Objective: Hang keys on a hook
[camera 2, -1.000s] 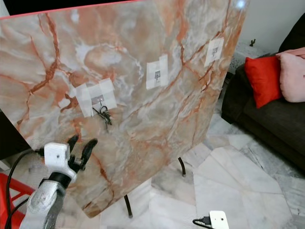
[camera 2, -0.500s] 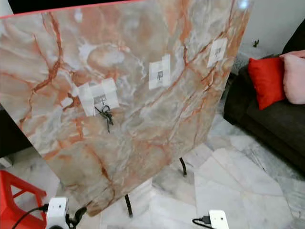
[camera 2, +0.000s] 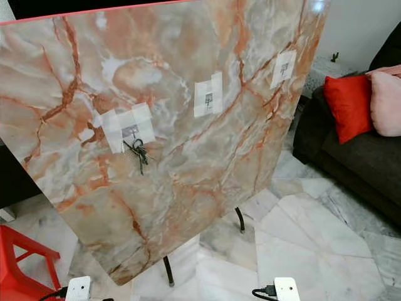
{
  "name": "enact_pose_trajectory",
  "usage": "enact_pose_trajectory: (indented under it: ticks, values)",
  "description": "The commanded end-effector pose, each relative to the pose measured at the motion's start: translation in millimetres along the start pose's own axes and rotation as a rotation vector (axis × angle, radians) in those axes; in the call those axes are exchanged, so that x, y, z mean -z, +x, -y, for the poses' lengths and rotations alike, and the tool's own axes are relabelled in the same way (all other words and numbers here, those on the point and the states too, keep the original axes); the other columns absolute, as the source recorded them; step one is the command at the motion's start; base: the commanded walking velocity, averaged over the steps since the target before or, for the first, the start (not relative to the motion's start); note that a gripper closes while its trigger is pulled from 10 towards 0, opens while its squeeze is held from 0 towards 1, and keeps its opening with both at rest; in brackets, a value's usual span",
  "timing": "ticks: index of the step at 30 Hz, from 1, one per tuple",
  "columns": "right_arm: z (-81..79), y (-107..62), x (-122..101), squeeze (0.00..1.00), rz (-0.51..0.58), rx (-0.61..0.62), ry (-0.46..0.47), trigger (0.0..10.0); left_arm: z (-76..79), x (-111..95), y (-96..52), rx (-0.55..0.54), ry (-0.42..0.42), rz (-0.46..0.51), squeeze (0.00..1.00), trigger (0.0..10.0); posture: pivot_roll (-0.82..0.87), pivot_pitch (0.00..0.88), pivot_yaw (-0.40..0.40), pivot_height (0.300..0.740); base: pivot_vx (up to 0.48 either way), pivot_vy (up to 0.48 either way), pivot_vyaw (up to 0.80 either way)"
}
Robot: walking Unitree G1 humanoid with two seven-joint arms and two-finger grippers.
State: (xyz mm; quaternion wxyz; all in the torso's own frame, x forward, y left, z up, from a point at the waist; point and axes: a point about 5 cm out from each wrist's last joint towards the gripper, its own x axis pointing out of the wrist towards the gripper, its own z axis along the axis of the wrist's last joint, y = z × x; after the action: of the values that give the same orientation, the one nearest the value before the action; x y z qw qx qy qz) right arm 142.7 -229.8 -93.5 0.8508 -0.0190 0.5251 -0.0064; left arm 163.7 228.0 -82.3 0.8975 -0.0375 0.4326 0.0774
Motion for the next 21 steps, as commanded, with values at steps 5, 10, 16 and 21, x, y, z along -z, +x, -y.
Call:
enact_pose_trajectory:
  ticks: [5, 10, 16, 21]
  values:
    - [-1.7, 0.9, -4.5, 0.00, 0.003, -0.008, -0.016, 10.0, -20.0, 24.5, -8.3, -0.047, -0.002, -0.107, 0.00, 10.0, 0.08, 0.000, -0.060, 0.740, 0.000, 0.480, 0.43]
    - [-1.9, 0.9, -4.4, 0.00, 0.007, -0.004, -0.006, 10.0, -25.8, 27.0, -10.1, -0.056, -0.004, -0.121, 0.00, 10.0, 0.08, 0.000, -0.057, 0.740, 0.000, 0.480, 0.00]
    - [-2.3, 1.1, -6.9, 0.00, 0.015, -0.008, -0.052, 10.0, -32.8, 27.0, -11.6, -0.067, -0.004, -0.126, 0.00, 10.0, 0.08, 0.000, -0.058, 0.740, 0.000, 0.480, 0.27]
    - [-2.8, 1.2, -7.8, 0.00, 0.018, -0.014, -0.051, 10.0, -28.7, 28.3, -11.1, -0.064, -0.011, -0.124, 0.00, 10.0, 0.09, 0.000, -0.061, 0.740, 0.000, 0.384, 0.80]
